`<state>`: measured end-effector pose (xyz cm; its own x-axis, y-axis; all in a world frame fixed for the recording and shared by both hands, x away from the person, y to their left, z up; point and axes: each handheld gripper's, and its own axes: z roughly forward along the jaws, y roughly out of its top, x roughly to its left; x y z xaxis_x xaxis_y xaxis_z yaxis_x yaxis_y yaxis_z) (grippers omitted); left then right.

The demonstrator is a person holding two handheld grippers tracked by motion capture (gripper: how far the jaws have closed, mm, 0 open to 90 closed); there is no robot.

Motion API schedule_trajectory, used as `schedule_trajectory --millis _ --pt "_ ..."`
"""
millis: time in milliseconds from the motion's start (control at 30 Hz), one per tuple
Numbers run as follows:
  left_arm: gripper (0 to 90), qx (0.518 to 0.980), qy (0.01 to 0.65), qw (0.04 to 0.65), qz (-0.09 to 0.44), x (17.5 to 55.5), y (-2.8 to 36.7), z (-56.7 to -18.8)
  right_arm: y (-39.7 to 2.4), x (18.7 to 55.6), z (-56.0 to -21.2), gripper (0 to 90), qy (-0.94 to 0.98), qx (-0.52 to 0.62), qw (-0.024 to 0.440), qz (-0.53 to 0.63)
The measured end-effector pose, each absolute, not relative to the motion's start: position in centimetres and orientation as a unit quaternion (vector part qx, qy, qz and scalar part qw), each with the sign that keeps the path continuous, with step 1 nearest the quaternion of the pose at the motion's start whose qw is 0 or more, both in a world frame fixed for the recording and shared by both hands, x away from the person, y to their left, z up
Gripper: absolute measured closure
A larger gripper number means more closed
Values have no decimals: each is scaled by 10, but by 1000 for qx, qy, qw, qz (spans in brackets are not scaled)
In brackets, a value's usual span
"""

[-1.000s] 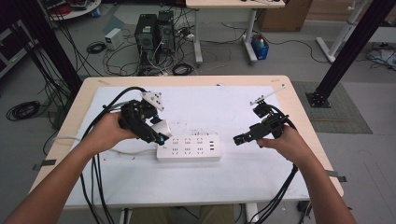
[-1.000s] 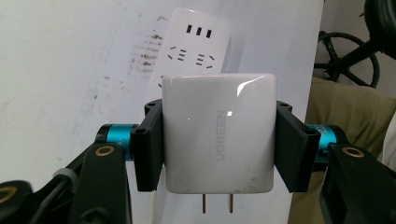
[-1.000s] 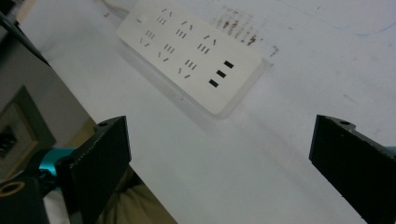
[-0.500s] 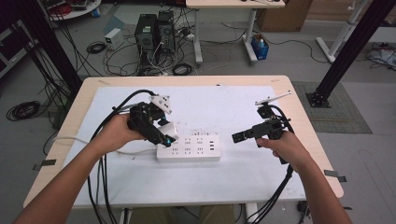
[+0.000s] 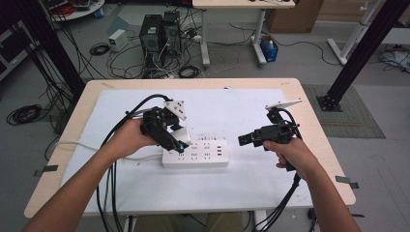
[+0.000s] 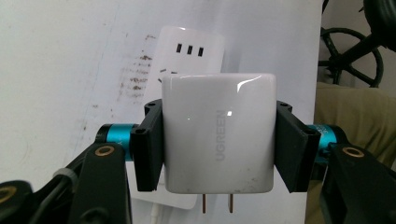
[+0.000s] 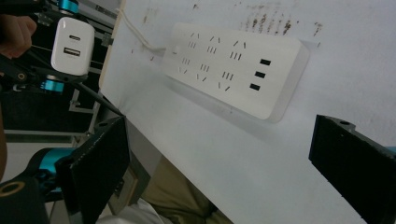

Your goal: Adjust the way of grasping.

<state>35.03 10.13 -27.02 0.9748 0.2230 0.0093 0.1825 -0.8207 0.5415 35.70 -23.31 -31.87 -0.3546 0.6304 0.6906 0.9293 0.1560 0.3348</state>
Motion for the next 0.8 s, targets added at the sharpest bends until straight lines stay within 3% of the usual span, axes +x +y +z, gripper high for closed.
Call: schedule_trajectory --millis 800 --pt "427 945 64 318 42 349 51 -282 -200 357 -317 51 -720 -507 253 -400"
